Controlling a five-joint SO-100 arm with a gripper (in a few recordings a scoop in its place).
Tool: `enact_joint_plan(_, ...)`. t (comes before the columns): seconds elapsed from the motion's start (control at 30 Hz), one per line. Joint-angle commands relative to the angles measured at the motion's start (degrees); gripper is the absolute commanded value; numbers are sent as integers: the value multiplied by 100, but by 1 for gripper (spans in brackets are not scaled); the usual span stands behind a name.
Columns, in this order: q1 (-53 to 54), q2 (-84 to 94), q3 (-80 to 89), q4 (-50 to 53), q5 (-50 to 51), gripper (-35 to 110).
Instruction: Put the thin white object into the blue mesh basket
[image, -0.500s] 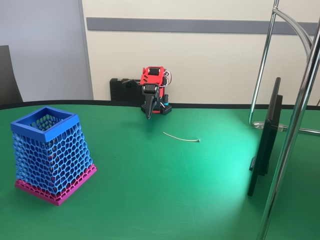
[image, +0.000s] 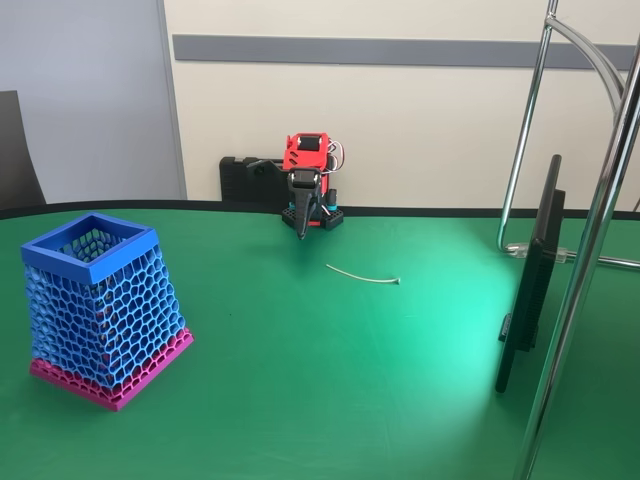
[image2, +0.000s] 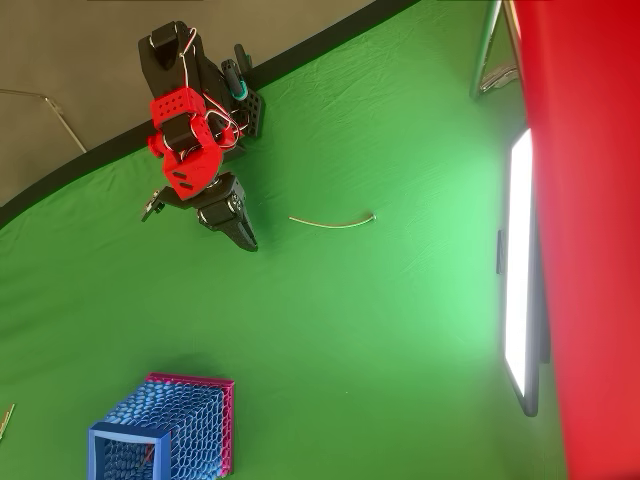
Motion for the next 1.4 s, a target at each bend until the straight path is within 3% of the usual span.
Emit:
enact_joint_plan(0.0,-18,44,-9,26,-62,1)
enact_joint_plan(0.87,123,-35,-308,-202,132,1)
enact_joint_plan(1.37,-378,-2347,-2232,-35,809,1)
